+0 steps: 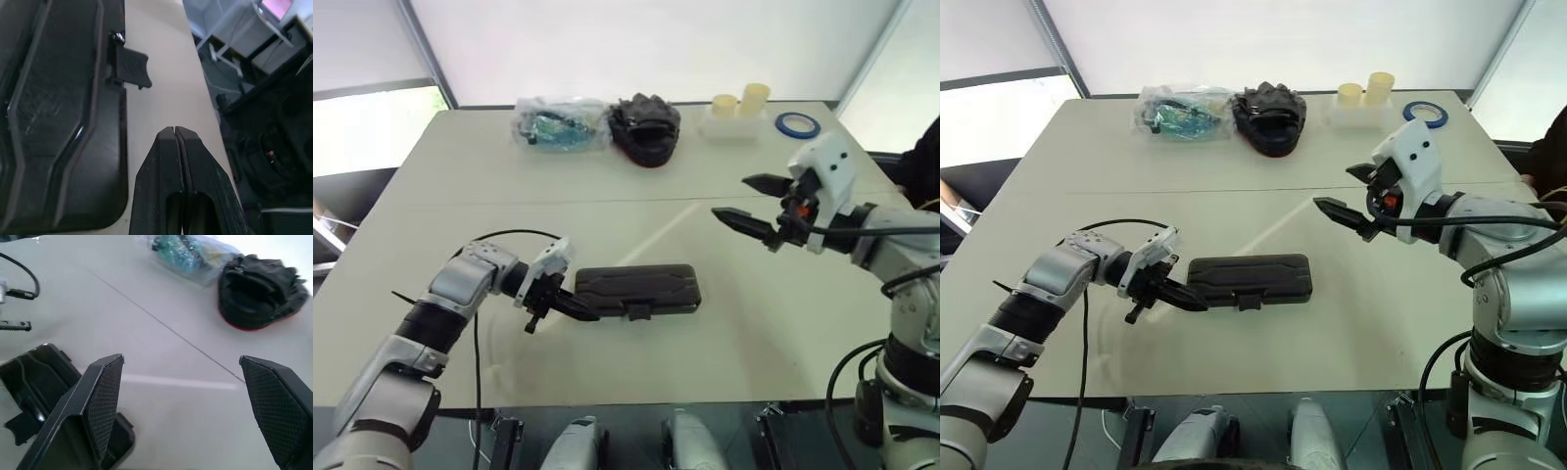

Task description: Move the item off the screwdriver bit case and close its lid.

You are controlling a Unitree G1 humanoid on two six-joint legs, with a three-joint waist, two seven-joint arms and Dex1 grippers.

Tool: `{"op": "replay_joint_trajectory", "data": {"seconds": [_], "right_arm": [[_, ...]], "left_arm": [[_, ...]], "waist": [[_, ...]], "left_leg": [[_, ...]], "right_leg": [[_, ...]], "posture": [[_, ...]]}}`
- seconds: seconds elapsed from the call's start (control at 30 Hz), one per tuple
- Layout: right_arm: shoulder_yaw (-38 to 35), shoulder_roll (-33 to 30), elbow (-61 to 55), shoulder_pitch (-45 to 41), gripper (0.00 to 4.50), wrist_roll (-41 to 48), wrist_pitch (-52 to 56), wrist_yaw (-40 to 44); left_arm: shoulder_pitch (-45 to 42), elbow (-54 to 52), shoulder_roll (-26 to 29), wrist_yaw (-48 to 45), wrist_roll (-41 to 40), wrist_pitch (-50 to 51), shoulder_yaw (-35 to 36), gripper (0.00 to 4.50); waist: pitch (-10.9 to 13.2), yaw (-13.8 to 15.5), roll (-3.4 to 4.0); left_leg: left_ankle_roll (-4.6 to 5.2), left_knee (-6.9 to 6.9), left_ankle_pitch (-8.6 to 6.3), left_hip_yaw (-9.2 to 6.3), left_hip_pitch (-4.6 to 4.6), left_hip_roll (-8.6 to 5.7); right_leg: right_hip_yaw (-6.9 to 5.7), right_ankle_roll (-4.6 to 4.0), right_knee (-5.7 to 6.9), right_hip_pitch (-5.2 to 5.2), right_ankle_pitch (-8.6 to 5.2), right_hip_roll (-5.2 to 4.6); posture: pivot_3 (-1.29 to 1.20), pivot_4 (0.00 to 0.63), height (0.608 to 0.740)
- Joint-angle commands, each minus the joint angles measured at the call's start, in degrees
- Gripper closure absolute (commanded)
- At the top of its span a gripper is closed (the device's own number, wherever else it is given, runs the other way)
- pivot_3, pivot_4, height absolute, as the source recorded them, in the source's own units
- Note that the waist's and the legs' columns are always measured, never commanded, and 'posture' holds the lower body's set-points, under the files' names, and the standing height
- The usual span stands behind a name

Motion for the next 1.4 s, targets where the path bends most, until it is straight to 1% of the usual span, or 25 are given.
{"op": "replay_joint_trajectory", "data": {"seconds": [0.03,0.1,0.17,0.23,0.27,0.37,0.43,0.47,0.57,0.67,0.73,0.8,0.97,1.07,1.27,1.4], "right_arm": [[0.97,0.42,-3.49,1.3,0.6,3.04,0.87,-2.78],[3.53,0.46,-5.64,3.34,0.6,5.14,1.57,-3.13],[6.89,0.71,-7.79,5.68,0.6,7.24,2.44,-3.57],[11.14,1.25,-9.19,8.56,1.13,8.06,2.31,-4.9],[13.6,1.38,-10.03,10.2,1.41,8.57,1.84,-5.16],[18.77,2.88,-10.78,12.92,2.95,8.98,0.78,-7.52],[21.35,4.13,-10.2,13.61,4.02,8.74,0.37,-9.47],[22.35,4.85,-9.63,13.77,4.47,8.77,0.34,-10.38],[24.4,6.35,-8.27,14.07,4.47,8.82,0.38,-12.63],[25.75,7.52,-7.38,14.08,4.47,9.08,0.31,-14.19],[27.37,8.58,-5.73,14.41,4.47,8.7,-0.25,-15.34],[28.96,8.7,-4.04,15.27,4.47,7.91,-1.42,-16.05],[34.26,5.05,1.45,16.65,4.47,3.34,-7.06,-16.51],[35.92,4.95,4.65,15.97,4.47,1.35,-10.05,-16.59],[35.87,6.35,8.14,13.49,4.47,-0.06,-12.29,-17.49],[33.11,10.33,8.09,11.16,4.47,1.94,-8.77,-19.42]], "left_arm": [[-11.43,6.4,-4.2,6.62,-7.21,4.72,12.48,4.5],[-15.9,10.03,-5.87,8.82,-8.42,5.23,16.04,4.5],[-18.65,13.04,-6.91,9.3,-7.32,3.43,16.85,4.5],[-20.2,17.28,-8.55,10.33,-2.73,-2.88,15.07,4.5],[-20.52,20.04,-9.62,11.28,0.58,-7.62,13.48,4.5],[-21.96,30.01,-13.05,15.22,8.66,-20.1,10.4,4.5],[-22.71,36.24,-15.51,17.58,11.69,-28.88,10.13,4.5],[-23.49,39.51,-16.68,18.52,12.79,-30.78,10.16,4.5],[-24.7,46.52,-18.65,18.96,17.1,-36.46,8.75,4.5],[-25.18,51.32,-19.78,19.63,22.0,-41.32,6.47,4.5],[-25.09,53.46,-20.69,18.36,25.45,-43.98,4.28,4.5],[-25.29,54.58,-21.48,15.94,26.86,-44.56,3.79,4.5],[-24.95,54.81,-22.61,12.66,29.77,-46.66,2.76,4.5],[-24.36,54.38,-24.03,11.5,29.53,-46.42,3.69,4.5],[-22.53,53.75,-25.15,11.1,31.26,-49.28,2.81,4.5],[-21.22,52.64,-27.23,11.31,30.89,-50.46,3.34,4.5]], "waist": [[0.14,0.91,-0.24],[0.2,0.84,-0.4],[0.18,0.2,-0.38],[0.17,-0.39,-0.35],[0.17,-0.45,-0.35],[0.21,-0.42,-0.41],[0.23,-0.36,-0.43],[0.23,-0.32,-0.44],[0.23,-0.23,-0.45],[0.23,-0.19,-0.46],[0.23,-0.22,-0.46],[0.23,-0.19,-0.46],[0.23,-0.34,-0.46],[0.22,-0.41,-0.47],[0.18,-0.73,-0.53],[0.14,-0.66,-0.61]], "left_leg": [[0.01,0.07,0.0,-0.06,-0.01,-0.04],[0.06,0.16,-0.03,-0.06,-0.04,-0.04],[0.15,0.05,-0.08,0.01,0.0,-0.05],[0.15,-0.1,-0.08,0.03,0.08,-0.1],[0.15,-0.11,-0.08,0.03,0.11,-0.13],[0.15,-0.12,-0.08,0.04,0.1,-0.17],[0.15,-0.08,-0.08,0.08,0.06,-0.17],[0.15,-0.04,-0.08,0.08,0.06,-0.17],[0.15,-0.03,-0.08,0.09,0.04,-0.18],[0.15,-0.05,-0.08,0.06,0.05,-0.28],[0.15,-0.05,-0.08,0.06,0.05,-0.3],[0.15,-0.05,-0.08,0.05,0.05,-0.3],[0.15,-0.05,-0.08,0.04,0.05,-0.33],[0.16,-0.06,-0.08,0.04,0.05,-0.32],[0.15,-0.06,-0.08,0.05,0.09,-0.24],[0.12,-0.03,-0.06,0.04,0.13,-0.17]], "right_leg": [[-0.01,0.0,0.01,0.04,0.0,-0.01],[-0.02,0.0,0.03,0.03,0.0,0.01],[-0.01,0.0,0.05,0.0,0.0,-0.03],[-0.01,0.0,0.09,-0.01,0.0,-0.09],[-0.02,0.0,0.08,-0.01,0.0,-0.12],[-0.08,0.0,0.04,-0.03,0.0,-0.14],[-0.08,0.01,0.03,-0.04,0.0,-0.14],[-0.07,0.01,0.04,-0.05,0.0,-0.14],[-0.07,0.01,0.04,-0.06,0.0,-0.15],[-0.08,0.01,0.06,-0.06,0.0,-0.22],[-0.09,0.01,0.07,-0.06,0.0,-0.23],[-0.1,0.01,0.07,-0.06,0.0,-0.23],[-0.13,0.01,0.09,-0.06,0.0,-0.24],[-0.13,0.01,0.09,-0.06,0.0,-0.23],[-0.13,0.01,0.1,-0.05,0.0,-0.17],[-0.12,0.01,0.1,0.0,0.0,-0.11]], "posture": [[0.0,0.15,0.74],[0.0,0.15,0.74],[0.0,0.15,0.74],[0.0,0.15,0.74],[0.0,0.15,0.74],[0.0,0.15,0.74],[0.0,0.15,0.74],[0.0,0.15,0.74],[0.0,0.15,0.74],[0.0,0.15,0.74],[0.0,0.15,0.74],[0.0,0.15,0.74],[0.0,0.15,0.74],[0.0,0.15,0.74],[0.0,0.15,0.74],[0.0,0.15,0.74]]}}
